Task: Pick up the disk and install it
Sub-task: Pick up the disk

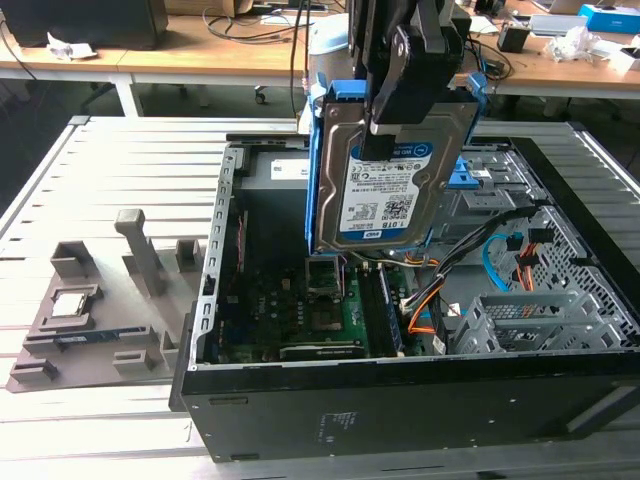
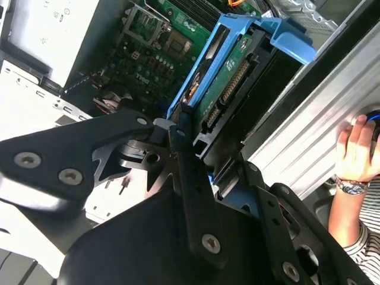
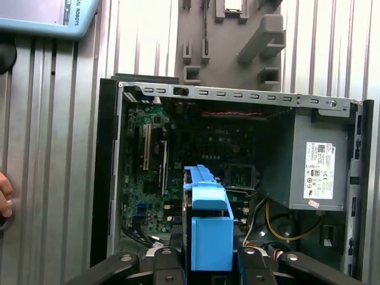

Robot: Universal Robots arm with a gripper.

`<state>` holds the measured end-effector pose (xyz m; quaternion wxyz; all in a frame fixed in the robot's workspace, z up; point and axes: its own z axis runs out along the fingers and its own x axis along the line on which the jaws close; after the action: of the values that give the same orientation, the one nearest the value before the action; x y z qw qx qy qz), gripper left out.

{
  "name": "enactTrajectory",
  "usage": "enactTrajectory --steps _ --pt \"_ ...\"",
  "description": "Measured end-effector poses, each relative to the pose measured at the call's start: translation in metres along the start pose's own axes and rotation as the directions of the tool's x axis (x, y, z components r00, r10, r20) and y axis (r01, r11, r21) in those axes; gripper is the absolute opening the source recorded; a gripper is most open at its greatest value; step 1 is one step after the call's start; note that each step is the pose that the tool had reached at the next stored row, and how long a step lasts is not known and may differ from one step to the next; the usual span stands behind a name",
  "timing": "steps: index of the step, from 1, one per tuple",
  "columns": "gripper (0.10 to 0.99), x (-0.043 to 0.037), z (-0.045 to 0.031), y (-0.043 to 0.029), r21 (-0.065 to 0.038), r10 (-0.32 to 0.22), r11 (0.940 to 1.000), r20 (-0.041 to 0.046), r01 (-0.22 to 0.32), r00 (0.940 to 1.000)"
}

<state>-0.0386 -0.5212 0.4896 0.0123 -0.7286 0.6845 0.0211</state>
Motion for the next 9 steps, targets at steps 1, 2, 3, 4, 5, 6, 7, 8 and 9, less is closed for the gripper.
enactTrajectory --steps 1,2,3,4,5,6,7,8,9 --pt "0.369 0.0012 0.0003 0.0001 0.000 0.000 1.0000 0.0001 0.000 1.0000" --pt "0.369 0.0077 0.0035 0.0004 -0.001 0.013 0.9999 -0.0245 -0.013 0.9996" --pt "0.369 0.0078 0.0041 0.0004 -0.002 0.035 0.9994 -0.0684 -0.035 0.9970" --pt "0.369 0.0079 0.0042 0.0005 -0.001 0.049 0.9988 -0.0649 -0.049 0.9967" --pt "0.369 0.0078 0.0044 0.0005 0.000 0.062 0.9980 -0.0575 -0.063 0.9964" --pt "0.369 0.0078 0.0045 0.0005 0.000 0.074 0.9972 -0.0536 -0.074 0.9958" --pt "0.369 0.0079 0.0045 0.0005 0.000 0.077 0.9971 -0.0530 -0.077 0.9957" --pt "0.369 0.0079 0.0045 0.0004 0.000 0.077 0.9970 -0.0531 -0.077 0.9956" --pt "0.369 0.0080 0.0044 0.0004 0.000 0.077 0.9970 -0.0531 -0.077 0.9956"
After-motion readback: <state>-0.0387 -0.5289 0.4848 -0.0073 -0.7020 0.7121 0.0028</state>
